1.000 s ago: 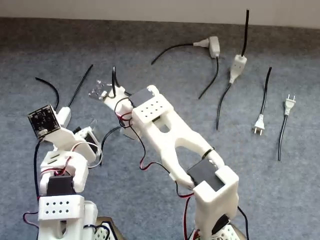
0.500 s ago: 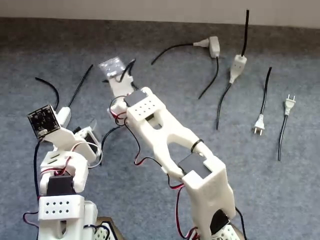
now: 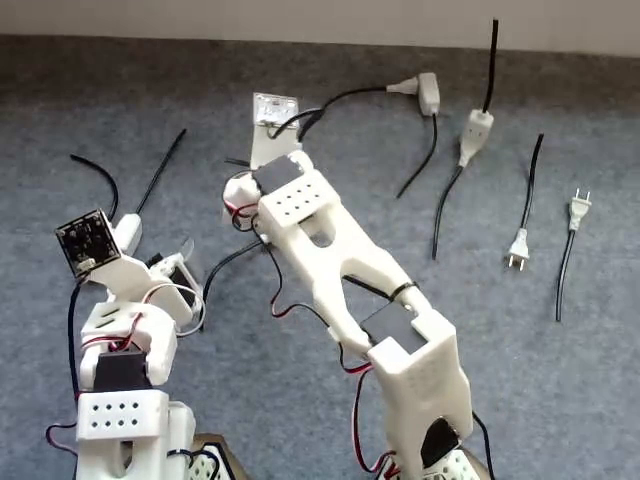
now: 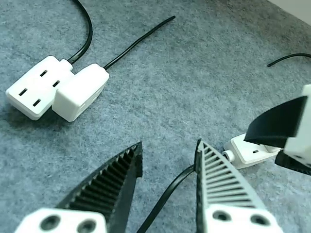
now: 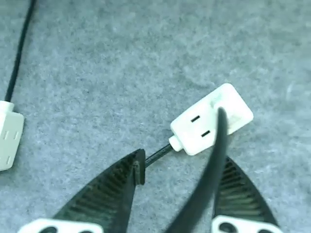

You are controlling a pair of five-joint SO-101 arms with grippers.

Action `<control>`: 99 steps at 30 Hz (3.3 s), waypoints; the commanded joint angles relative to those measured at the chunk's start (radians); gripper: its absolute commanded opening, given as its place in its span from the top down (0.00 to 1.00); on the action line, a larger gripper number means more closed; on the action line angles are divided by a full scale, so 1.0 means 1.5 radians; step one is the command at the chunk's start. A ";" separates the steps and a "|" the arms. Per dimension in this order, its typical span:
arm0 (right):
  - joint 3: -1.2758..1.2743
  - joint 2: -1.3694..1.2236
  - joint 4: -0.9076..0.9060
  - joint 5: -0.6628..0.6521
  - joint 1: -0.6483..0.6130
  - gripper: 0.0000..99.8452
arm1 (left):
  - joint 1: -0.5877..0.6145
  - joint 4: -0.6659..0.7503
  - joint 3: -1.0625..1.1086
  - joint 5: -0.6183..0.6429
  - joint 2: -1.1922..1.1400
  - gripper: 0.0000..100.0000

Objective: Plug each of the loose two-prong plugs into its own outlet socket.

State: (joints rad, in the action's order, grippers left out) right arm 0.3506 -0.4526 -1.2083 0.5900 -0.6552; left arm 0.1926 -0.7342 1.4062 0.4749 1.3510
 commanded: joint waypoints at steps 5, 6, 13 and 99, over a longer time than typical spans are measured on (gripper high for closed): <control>0.030 0.005 -0.053 0.063 0.030 0.78 | 0.006 0.014 -0.003 0.001 0.007 0.81; 0.030 -0.005 -0.042 0.072 0.029 0.78 | 0.006 0.014 -0.003 0.001 0.007 0.81; 0.037 -0.103 0.051 0.079 0.008 0.78 | -0.009 0.014 -0.003 0.001 0.007 0.81; 0.962 -0.416 -0.213 -0.296 0.308 0.77 | -0.027 0.014 0.009 0.000 0.007 0.81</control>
State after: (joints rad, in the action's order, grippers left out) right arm 1.5980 -1.1216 -1.3709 0.1358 -0.1458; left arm 0.1695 -0.7342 1.4216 0.4749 1.3510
